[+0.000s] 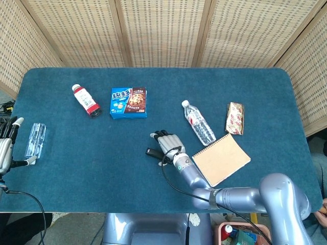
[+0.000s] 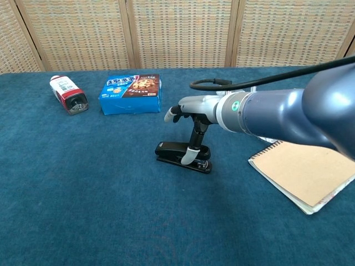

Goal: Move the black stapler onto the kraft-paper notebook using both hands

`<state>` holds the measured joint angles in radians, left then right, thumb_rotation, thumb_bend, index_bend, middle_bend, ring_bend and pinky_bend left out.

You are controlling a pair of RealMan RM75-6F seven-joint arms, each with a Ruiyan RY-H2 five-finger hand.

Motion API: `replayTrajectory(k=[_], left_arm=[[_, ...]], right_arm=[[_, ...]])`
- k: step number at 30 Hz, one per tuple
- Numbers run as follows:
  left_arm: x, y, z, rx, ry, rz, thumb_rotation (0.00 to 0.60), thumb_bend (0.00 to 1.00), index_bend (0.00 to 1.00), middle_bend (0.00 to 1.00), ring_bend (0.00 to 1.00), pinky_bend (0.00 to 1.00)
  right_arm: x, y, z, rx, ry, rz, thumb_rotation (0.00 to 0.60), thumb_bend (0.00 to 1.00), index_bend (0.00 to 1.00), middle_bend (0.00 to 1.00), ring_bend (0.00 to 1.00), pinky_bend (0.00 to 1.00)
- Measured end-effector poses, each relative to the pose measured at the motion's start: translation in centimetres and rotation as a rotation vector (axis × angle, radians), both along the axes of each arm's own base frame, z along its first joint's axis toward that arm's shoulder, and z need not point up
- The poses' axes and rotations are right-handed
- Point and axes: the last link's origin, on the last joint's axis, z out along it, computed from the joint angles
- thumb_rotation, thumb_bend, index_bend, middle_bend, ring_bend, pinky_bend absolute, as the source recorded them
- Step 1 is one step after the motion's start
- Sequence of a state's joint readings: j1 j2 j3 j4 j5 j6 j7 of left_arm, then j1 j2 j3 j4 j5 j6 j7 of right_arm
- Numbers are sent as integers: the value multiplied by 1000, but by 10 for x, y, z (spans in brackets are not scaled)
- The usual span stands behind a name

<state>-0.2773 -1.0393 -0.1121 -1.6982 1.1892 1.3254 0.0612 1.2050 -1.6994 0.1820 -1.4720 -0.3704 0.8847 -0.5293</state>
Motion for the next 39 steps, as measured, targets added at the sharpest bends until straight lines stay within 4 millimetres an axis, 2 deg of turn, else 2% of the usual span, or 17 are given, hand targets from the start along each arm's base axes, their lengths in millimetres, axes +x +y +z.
replayTrajectory(k=[10, 14, 17, 18, 20, 24, 30, 33, 39], left_arm=[[0, 0, 2, 0, -12, -1, 600, 0, 0, 0, 0, 0], [0, 1, 3, -1, -19, 0, 600, 0, 0, 0, 0, 0], [0, 2, 3, -3, -18, 0, 600, 0, 0, 0, 0, 0], [0, 2, 3, -5, -18, 0, 600, 0, 0, 0, 0, 0], [0, 3, 3, -6, -20, 1, 600, 0, 0, 0, 0, 0], [-1, 4, 2, -8, -19, 2, 600, 0, 0, 0, 0, 0], [-2, 4, 1, -15, -19, 6, 600, 0, 0, 0, 0, 0], [-2, 5, 0, -22, -17, 6, 600, 0, 0, 0, 0, 0], [-1, 6, -5, -37, -6, 4, 600, 0, 0, 0, 0, 0]], right_arm=[[-2, -2, -24, -47, 86, 34, 600, 174, 211, 310, 262, 425], [-3, -2, -32, -72, 110, 44, 600, 273, 330, 432, 401, 520], [-3, -2, -34, -82, 108, 56, 600, 426, 500, 593, 538, 609], [-2, -2, -34, -85, 103, 59, 600, 465, 530, 621, 562, 620], [0, -2, -34, -93, 87, 67, 600, 516, 560, 649, 588, 625], [3, -1, -31, -98, 55, 91, 600, 532, 564, 652, 590, 625], [5, 2, -14, -106, 20, 149, 600, 532, 564, 652, 590, 623], [1, 5, 2, -117, 8, 197, 600, 532, 564, 652, 590, 606], [-26, 11, 49, -131, 19, 328, 600, 532, 564, 652, 590, 537]])
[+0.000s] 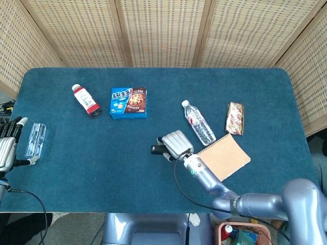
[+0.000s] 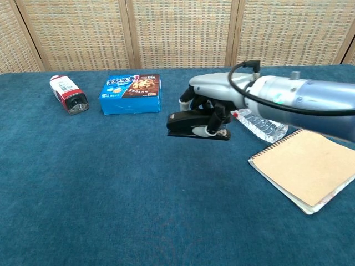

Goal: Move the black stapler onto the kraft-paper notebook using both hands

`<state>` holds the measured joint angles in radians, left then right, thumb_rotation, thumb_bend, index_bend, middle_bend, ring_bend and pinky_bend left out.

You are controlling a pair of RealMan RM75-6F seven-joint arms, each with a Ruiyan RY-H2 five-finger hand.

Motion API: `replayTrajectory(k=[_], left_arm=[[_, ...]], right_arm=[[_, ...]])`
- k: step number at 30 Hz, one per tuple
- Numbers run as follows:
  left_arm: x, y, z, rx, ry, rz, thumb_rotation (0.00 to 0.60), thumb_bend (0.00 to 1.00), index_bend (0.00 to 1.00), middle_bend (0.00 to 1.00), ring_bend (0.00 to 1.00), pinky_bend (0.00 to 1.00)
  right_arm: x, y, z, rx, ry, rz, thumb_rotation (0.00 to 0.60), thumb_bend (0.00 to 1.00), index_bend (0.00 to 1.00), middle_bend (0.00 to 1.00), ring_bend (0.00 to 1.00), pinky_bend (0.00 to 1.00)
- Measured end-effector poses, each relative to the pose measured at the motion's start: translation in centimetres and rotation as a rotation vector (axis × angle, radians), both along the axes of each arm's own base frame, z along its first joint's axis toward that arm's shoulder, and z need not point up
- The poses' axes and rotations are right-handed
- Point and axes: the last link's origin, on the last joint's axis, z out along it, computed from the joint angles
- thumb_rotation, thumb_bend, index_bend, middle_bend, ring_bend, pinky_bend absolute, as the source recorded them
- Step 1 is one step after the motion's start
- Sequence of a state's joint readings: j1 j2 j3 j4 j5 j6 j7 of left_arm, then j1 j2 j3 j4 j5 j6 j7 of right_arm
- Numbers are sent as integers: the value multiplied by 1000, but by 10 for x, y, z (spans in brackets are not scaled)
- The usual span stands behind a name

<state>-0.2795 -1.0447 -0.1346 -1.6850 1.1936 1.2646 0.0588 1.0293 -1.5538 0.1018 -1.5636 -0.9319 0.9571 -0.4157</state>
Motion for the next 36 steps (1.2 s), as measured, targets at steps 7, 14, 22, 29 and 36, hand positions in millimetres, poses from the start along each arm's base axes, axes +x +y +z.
replayTrajectory(k=[7, 14, 22, 29, 36], left_arm=[[3, -1, -7, -17, 18, -9, 600, 0, 0, 0, 0, 0], [8, -1, -16, -32, 38, -22, 600, 0, 0, 0, 0, 0], [12, 0, -19, -29, 45, -30, 600, 0, 0, 0, 0, 0], [9, 2, -21, -34, 52, -16, 600, 0, 0, 0, 0, 0], [7, 4, -23, -39, 56, -5, 600, 0, 0, 0, 0, 0]], right_arm=[[-50, 20, 42, 12, 51, 212, 600, 533, 564, 652, 590, 519], [-116, 29, 69, 27, 146, 420, 600, 532, 564, 652, 590, 519], [-178, 16, 86, 24, 271, 503, 600, 532, 564, 652, 590, 519], [-200, 11, 78, 43, 294, 498, 600, 533, 565, 652, 590, 517], [-209, 13, 64, 36, 323, 515, 600, 391, 491, 489, 438, 378]])
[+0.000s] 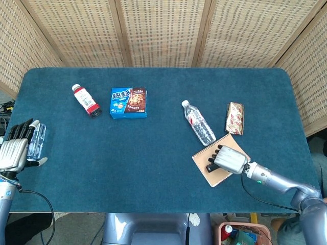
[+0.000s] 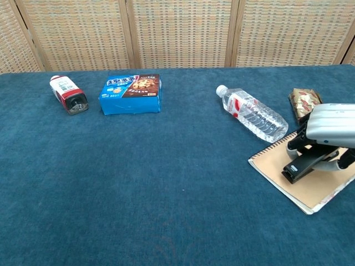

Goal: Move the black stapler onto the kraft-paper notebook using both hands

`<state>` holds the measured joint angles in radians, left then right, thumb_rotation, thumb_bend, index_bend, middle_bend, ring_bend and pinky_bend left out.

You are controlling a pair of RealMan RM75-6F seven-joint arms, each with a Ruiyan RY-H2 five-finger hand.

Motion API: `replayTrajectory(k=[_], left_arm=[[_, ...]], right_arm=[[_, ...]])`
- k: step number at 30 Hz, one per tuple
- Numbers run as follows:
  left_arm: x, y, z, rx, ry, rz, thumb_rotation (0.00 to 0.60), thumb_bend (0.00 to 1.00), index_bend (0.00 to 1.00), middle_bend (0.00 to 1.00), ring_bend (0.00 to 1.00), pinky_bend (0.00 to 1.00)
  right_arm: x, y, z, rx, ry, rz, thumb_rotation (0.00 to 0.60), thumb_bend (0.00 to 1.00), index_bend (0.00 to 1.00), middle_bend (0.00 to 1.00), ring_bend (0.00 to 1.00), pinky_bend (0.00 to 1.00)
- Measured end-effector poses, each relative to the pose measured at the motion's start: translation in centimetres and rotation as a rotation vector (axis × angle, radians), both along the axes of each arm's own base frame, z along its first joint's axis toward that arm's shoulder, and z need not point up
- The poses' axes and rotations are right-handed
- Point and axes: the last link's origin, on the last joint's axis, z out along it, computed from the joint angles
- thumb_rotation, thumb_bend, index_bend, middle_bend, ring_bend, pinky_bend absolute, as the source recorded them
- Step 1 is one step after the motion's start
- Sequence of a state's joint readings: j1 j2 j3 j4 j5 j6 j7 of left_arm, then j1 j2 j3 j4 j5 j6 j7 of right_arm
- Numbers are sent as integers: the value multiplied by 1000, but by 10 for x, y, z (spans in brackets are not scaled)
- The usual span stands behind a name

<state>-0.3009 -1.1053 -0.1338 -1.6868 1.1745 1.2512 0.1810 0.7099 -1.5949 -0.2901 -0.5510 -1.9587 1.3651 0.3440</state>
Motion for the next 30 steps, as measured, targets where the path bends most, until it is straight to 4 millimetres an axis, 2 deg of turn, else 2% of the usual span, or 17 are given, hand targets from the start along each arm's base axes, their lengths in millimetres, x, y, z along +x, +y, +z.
replayTrajectory(k=[2, 5, 8, 15, 20, 25, 30], left_arm=[[0, 0, 0, 0, -1, 2, 600, 0, 0, 0, 0, 0], [0, -1, -1, -3, -3, 6, 600, 0, 0, 0, 0, 0], [-1, 0, -1, -7, -3, 12, 600, 0, 0, 0, 0, 0], [-3, 1, 0, -6, -7, 21, 600, 0, 0, 0, 0, 0], [-2, 1, 1, -5, -10, 20, 600, 0, 0, 0, 0, 0], [-1, -1, 0, -11, -10, 12, 600, 0, 0, 0, 0, 0], [0, -5, -2, -20, -5, -4, 600, 0, 0, 0, 0, 0]], right_arm=[[0, -1, -5, 2, 2, -7, 600, 258, 341, 300, 188, 221], [-1, -4, -7, -7, 30, -10, 600, 188, 220, 136, 20, 108], [0, -7, -4, -35, 31, -5, 600, 175, 190, 84, 0, 92], [1, -4, 7, -74, 41, 28, 600, 168, 178, 81, 0, 92], [0, 4, 22, -104, 23, 39, 600, 168, 172, 81, 0, 93], [-5, 24, 48, -151, -32, 10, 600, 166, 168, 64, 0, 88], [-19, 54, 79, -248, -138, -101, 600, 139, 97, 0, 0, 6]])
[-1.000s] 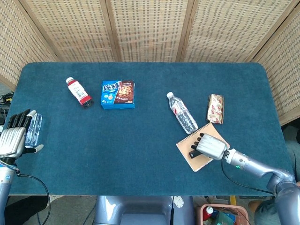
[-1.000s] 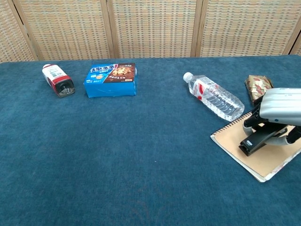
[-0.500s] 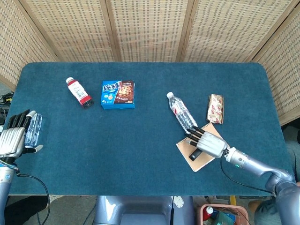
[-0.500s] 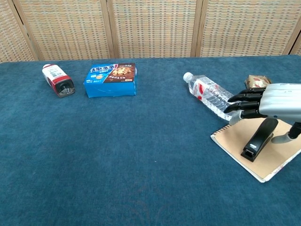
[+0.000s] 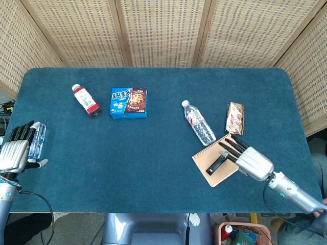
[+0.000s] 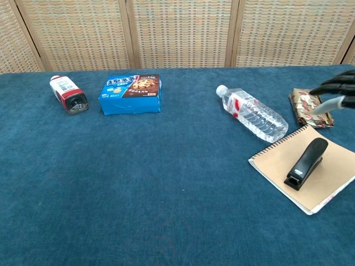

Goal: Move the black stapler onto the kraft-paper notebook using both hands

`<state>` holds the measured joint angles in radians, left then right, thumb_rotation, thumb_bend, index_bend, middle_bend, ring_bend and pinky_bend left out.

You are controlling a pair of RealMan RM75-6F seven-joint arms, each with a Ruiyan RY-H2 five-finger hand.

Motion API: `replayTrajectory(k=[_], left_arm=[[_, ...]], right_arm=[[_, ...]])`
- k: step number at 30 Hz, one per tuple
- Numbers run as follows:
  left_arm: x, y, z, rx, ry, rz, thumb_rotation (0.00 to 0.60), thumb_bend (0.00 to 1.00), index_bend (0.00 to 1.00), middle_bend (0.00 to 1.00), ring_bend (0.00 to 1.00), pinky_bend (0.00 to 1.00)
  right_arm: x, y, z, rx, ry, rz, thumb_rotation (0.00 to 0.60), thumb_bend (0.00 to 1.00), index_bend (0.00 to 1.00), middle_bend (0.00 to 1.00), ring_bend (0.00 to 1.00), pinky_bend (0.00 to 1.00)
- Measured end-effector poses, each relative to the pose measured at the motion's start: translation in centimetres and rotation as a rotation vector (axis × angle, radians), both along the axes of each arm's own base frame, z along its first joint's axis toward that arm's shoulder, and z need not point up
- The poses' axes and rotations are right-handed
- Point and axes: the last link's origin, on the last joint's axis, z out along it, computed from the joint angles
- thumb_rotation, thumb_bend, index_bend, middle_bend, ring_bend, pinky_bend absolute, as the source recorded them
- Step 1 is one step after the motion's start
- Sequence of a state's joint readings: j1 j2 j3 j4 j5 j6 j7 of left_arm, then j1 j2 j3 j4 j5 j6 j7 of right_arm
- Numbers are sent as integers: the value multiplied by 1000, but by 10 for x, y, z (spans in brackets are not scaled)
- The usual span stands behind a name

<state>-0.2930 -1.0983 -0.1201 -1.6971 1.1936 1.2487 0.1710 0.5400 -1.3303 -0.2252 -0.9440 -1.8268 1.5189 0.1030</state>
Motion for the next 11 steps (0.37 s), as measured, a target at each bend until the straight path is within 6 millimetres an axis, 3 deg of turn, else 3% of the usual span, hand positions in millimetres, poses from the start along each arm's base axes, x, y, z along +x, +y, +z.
replayTrajectory(k=[4, 11], left_arm=[[-1, -9, -3, -7, 12, -17, 600, 0, 0, 0, 0, 0], [-4, -30, -4, 8, 16, -51, 600, 0, 0, 0, 0, 0]], right_arm=[[-14, 30, 19, -96, -164, -179, 600, 8, 1, 0, 0, 0], [-24, 74, 38, -230, -430, -477, 600, 0, 0, 0, 0, 0]])
